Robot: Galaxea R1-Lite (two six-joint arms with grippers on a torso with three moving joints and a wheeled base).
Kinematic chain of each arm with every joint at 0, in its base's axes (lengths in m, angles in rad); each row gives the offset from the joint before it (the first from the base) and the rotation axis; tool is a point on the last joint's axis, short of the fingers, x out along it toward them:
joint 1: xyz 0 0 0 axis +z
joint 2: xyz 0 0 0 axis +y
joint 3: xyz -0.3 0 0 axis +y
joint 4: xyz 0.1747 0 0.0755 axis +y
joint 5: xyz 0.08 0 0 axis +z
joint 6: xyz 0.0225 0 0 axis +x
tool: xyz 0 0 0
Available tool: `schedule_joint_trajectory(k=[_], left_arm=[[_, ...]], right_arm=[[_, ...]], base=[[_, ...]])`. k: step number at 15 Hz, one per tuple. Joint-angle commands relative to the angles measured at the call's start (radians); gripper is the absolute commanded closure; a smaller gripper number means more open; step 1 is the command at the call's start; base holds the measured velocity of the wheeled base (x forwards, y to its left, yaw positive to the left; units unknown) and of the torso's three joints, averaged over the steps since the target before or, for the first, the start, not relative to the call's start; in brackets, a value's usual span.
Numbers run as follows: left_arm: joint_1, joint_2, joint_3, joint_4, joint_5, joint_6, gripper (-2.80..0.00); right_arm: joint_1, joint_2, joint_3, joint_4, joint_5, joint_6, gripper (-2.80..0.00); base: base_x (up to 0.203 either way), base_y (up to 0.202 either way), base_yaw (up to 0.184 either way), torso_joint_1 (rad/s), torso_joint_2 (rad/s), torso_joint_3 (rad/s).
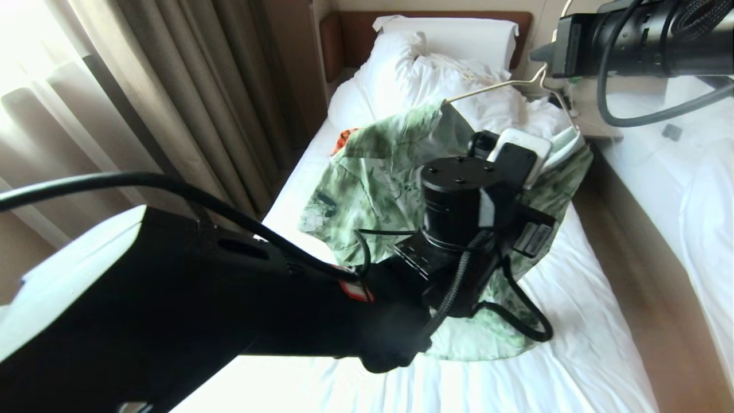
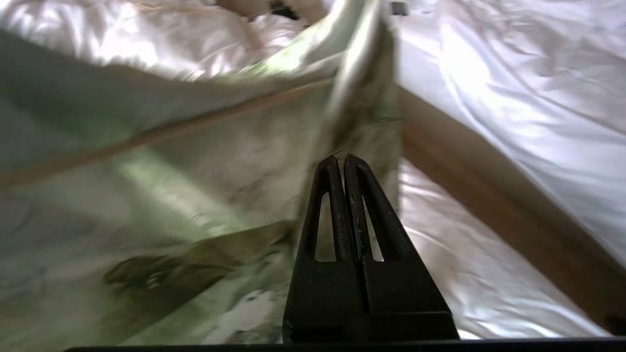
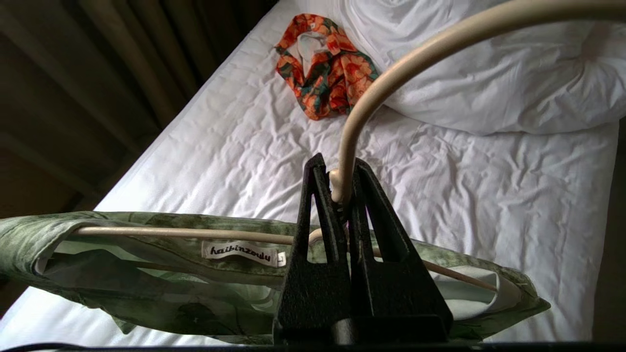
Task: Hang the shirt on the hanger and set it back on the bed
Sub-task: Take the clothes hanger out of the clothes
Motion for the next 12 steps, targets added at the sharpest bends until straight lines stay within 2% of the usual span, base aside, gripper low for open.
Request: schedule_joint_trajectory(k=[1,5,8,12], left_arm=[[0.049,0.001,0.037,-0.037,-0.032,-0.010,0.00],[0.034,0.007,0.028,-0.042,-0.049,-0.038,0.00],[0.047,-0.018,0.123,-0.078,-0.050,-0.060,0.00],[0.081,0.010,0.129,-0.127,-0.086,-0.066,0.00]], right_arm=[[0.019,0.020,-0.015,-0.003,0.026,0.001,0.00],[0.064,0.028,-0.013,-0.007,0.070,0.005,0.00],[0.064,0.026,-0.014,-0.005,0.118,0.038,0.00],[0.078,0.023,-0.013,0.003,0.120,0.039,0.00]], base=[[0.000,0.000,0.000,0.000,0.00,0.000],[0.000,0.000,0.000,0.000,0.00,0.000],[0.000,0.000,0.000,0.000,0.00,0.000],[0.000,0.000,0.000,0.000,0.00,0.000]])
